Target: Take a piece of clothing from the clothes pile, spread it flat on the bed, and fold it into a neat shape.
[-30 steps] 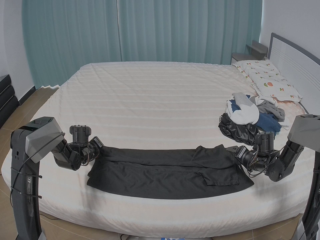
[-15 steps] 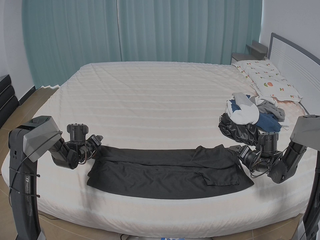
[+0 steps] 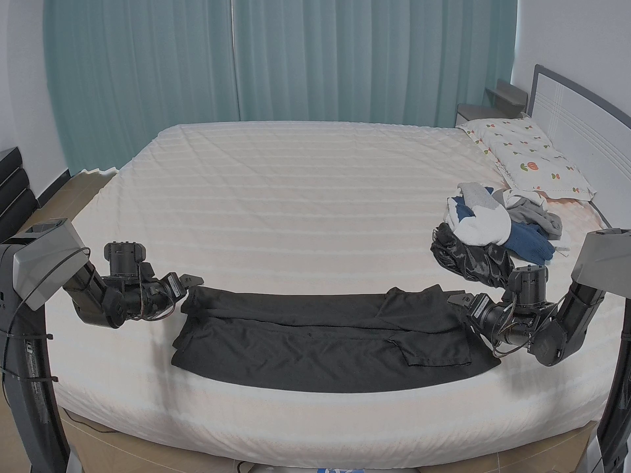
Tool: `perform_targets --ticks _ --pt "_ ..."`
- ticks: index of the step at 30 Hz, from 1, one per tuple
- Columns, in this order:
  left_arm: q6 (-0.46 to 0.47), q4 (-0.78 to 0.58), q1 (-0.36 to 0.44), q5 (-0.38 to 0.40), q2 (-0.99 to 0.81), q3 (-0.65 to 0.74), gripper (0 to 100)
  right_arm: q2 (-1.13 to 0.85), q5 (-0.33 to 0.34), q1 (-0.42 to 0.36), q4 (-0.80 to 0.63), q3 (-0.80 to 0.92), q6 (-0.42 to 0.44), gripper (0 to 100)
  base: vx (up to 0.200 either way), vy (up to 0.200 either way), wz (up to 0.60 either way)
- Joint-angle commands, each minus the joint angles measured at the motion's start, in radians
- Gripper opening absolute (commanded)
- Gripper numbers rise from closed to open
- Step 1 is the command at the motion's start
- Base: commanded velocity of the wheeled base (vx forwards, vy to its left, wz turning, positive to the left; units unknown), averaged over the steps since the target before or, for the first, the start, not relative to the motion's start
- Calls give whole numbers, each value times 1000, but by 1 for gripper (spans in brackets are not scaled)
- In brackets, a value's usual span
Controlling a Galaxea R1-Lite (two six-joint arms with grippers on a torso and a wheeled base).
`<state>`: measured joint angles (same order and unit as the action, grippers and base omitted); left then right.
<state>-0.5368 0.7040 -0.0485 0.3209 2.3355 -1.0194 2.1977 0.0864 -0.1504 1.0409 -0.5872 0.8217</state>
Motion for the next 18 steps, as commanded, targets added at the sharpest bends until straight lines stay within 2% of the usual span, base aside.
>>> perform_targets --ticks 1,4,18 --pt "164 -143 -11 9 -18 -65 100 11 7 -11 2 17 7 100 0 0 0" --pt "228 -166 -7 9 10 -74 100 22 7 -11 8 18 8 100 0 0 0" --pt "305 -176 67 6 90 -134 100 36 7 -12 41 32 7 100 0 0 0"
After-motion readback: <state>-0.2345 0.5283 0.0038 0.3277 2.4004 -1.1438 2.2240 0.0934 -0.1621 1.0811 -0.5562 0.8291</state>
